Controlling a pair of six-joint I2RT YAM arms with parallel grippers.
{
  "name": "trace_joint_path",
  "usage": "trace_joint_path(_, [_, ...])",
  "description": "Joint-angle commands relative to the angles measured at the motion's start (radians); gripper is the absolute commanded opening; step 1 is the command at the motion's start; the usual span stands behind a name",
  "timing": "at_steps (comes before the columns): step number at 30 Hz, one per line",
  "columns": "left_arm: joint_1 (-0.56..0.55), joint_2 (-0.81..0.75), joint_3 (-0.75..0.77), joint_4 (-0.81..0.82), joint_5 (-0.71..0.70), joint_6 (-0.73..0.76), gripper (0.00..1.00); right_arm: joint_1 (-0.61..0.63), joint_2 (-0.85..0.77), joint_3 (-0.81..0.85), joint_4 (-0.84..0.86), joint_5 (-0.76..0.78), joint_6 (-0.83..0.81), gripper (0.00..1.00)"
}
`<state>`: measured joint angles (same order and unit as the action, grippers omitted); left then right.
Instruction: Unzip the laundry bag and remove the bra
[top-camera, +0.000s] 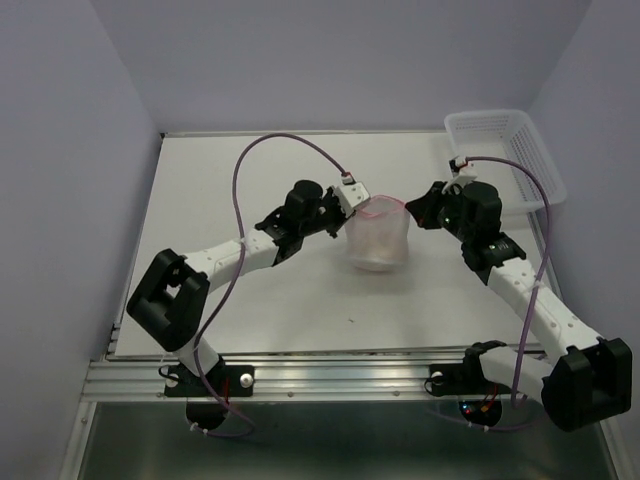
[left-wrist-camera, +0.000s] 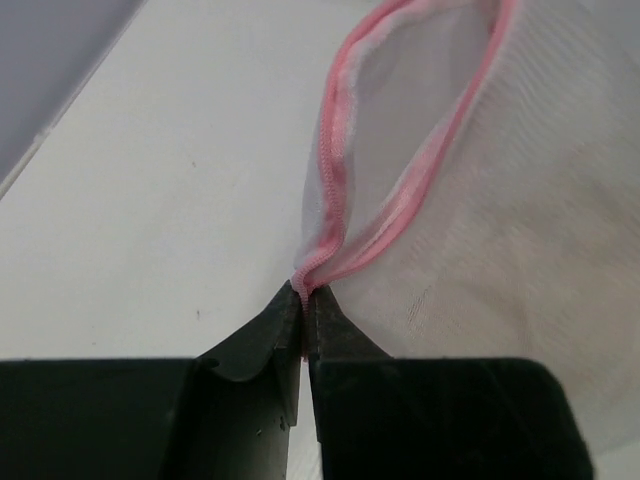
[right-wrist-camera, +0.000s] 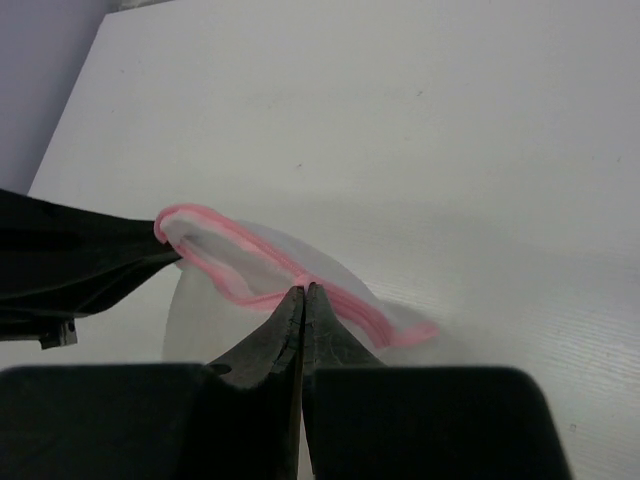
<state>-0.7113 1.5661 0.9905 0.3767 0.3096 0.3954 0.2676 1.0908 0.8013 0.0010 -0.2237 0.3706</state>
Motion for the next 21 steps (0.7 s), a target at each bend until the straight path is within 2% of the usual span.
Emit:
trace_joint_path(1, [0.016,0.06,0.129,-0.019,-0.168,-0.096,0.17,0.024,-0.022,0.001,0.083,0.03,-0.019,0.01])
trace_joint_path(2, [0.016,0.063,0.143,-0.039,-0.164,-0.101,0.69,0.034,-0.009,-0.004,0.085,0.03,-0.009,0.01])
trace_joint_path(3, [0.016,0.057,0.152,-0.059,-0.132,-0.098,0.98,0.047,-0.003,-0.013,0.091,0.035,-0.003,0.01])
trace_joint_path(7, [0.016,-0.023,0.111,-0.124,0.021,-0.061,0.99,0.12,0.012,-0.039,0.099,0.067,0.01,0.01])
trace_joint_path(13, [0.015,-0.185,-0.006,-0.076,0.186,-0.035,0.99,0.144,0.009,-0.043,0.091,0.076,0.011,0.01])
trace_joint_path(18, [0.009,-0.164,0.034,-0.133,0.261,0.023,0.99,0.153,-0.008,-0.048,0.093,0.067,0.016,0.01])
trace_joint_path(21, [0.001,-0.114,0.127,-0.211,0.264,0.078,0.99,0.162,-0.014,-0.054,0.091,0.052,0.008,0.01])
